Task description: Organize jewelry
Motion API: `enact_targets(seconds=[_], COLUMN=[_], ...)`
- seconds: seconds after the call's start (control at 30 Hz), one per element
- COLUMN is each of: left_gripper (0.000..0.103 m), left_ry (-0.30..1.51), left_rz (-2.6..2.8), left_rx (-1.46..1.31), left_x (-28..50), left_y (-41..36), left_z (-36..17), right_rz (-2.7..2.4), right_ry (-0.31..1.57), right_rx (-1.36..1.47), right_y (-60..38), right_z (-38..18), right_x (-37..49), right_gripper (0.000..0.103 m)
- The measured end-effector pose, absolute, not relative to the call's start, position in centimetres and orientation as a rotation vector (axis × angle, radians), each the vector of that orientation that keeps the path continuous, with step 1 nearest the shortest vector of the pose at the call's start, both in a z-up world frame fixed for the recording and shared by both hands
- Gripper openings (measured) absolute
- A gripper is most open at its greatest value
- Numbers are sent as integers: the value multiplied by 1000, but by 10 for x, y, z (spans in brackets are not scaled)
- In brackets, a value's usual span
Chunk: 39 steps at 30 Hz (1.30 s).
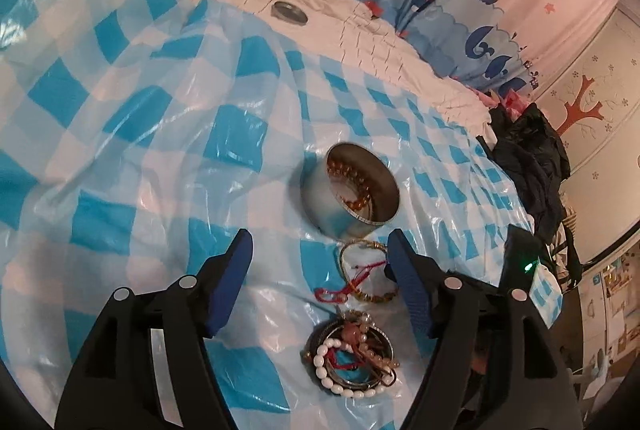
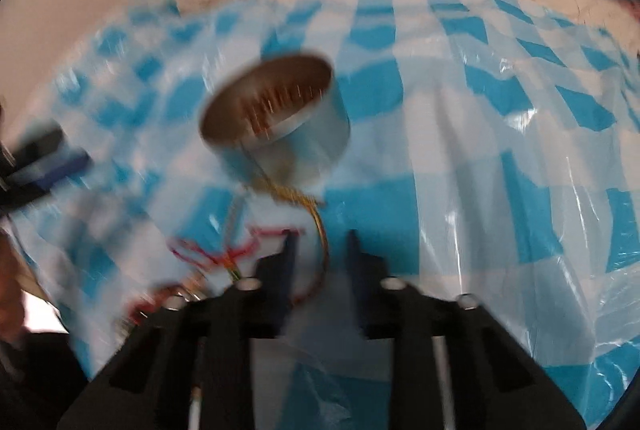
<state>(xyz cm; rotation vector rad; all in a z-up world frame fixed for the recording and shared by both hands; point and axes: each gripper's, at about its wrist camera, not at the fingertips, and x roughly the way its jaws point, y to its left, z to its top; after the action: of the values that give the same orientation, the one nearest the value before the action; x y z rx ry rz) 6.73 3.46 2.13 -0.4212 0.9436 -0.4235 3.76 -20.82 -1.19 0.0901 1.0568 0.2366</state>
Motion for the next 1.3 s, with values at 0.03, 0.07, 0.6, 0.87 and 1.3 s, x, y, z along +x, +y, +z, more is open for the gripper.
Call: enact_targets(seconds=[0.03,0.07,0.6,0.87,1.3], left_gripper=[66,66,71,73,78], left_ry=[949,950,945,953,886], left_rz=[-424,-423,-392,-376,-317], left_rx=[-420,-419,-438,-380,-209], left_x=[68,68,71,71,51], left_y=[34,34,42,42,17], left_z=[20,19,20,19,33], right_rz=[231,233,353,326,194], right_ry=[1059,1058,762,932,814], right_rx=[86,98,288,276,252], right_y=[-209,-211,-223,-201,-258], right_z=[-14,-14,87,37,45], right_x=[35,33,39,108,-13], right_gripper=[9,4,4,11,58])
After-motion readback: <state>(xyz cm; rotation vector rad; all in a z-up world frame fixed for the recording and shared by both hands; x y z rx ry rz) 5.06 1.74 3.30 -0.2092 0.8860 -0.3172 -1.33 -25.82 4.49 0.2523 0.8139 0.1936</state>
